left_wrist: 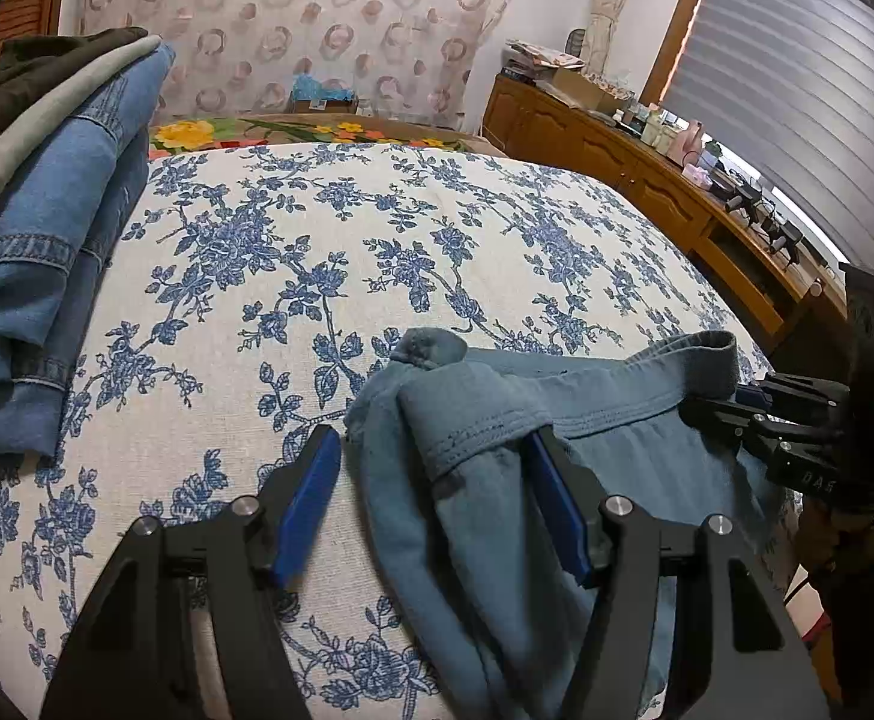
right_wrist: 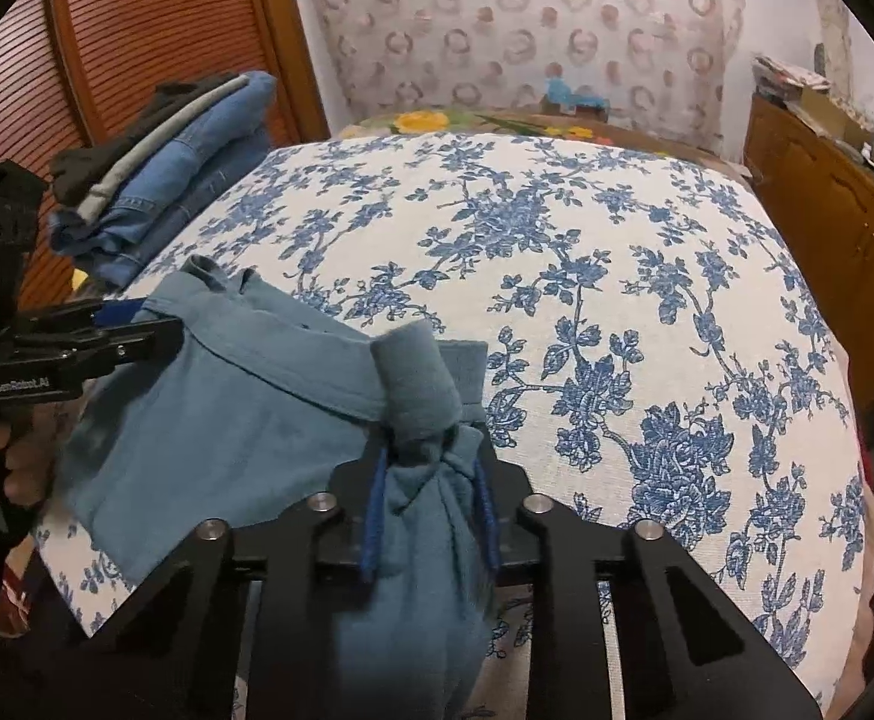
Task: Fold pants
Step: 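Grasp the shorts waistband with the right tool while the left tool grasps too, then lift the folded shorts off the bed with both tools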
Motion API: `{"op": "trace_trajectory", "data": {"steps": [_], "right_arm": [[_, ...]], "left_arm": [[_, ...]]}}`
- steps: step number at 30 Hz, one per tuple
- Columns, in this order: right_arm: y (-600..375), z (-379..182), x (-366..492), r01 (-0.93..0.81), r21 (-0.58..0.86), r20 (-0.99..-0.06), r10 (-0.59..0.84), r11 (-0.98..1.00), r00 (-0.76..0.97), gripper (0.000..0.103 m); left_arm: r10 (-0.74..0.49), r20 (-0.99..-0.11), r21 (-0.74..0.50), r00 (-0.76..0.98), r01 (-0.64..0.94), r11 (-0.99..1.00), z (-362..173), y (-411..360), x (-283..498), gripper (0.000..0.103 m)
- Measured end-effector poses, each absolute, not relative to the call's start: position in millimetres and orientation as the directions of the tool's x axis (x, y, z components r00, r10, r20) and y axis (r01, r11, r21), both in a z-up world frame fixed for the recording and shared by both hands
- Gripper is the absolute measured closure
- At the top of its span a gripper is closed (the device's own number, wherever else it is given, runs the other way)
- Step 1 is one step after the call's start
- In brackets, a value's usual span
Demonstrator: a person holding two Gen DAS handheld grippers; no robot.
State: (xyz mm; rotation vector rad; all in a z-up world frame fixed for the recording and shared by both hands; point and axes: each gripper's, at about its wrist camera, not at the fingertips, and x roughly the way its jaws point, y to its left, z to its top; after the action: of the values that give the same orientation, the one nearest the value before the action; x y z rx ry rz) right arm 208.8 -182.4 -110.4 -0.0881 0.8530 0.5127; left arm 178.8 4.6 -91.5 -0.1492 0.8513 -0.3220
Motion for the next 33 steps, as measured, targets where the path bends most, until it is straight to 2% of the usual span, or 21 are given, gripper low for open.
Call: {"op": "trace_trajectory", "data": {"steps": [2,13,25,33], "right_arm": [[-182.7,-110.3,207.7,-0.469,0.13,-0.736,0.402,0.874,0.544,0.084],[-182.7,-110.5,206.3,-0.475,0.137,-0.731,0.412,0.87,0.544,0.086],[-182.1,-108.2,203.1,-0.486,0.138,-0.723,0.423,0.863,0.547,0.088],[-183.3,-90.8,180.8,-0.505,0.134,-0.67,0.453,0.853,0.588,0.088]], "left_arm": [[-0.336,-0.713,-0.254,0.615,0.219,0.942,-92.2,4.8,177.7,0.04],[-0.384,-0.701,-0.275,0.601,0.269,0.923,-88.0,-2.4,174.6,0.073],[-0.403,-0.668,-0.278,0.626,0.292,0.915,-77.7,-3.1,163.4,0.086],[-0.395,-0.61,-0.242,0.687,0.313,0.918,-54.5,-9.7,138.8,0.087]]}}
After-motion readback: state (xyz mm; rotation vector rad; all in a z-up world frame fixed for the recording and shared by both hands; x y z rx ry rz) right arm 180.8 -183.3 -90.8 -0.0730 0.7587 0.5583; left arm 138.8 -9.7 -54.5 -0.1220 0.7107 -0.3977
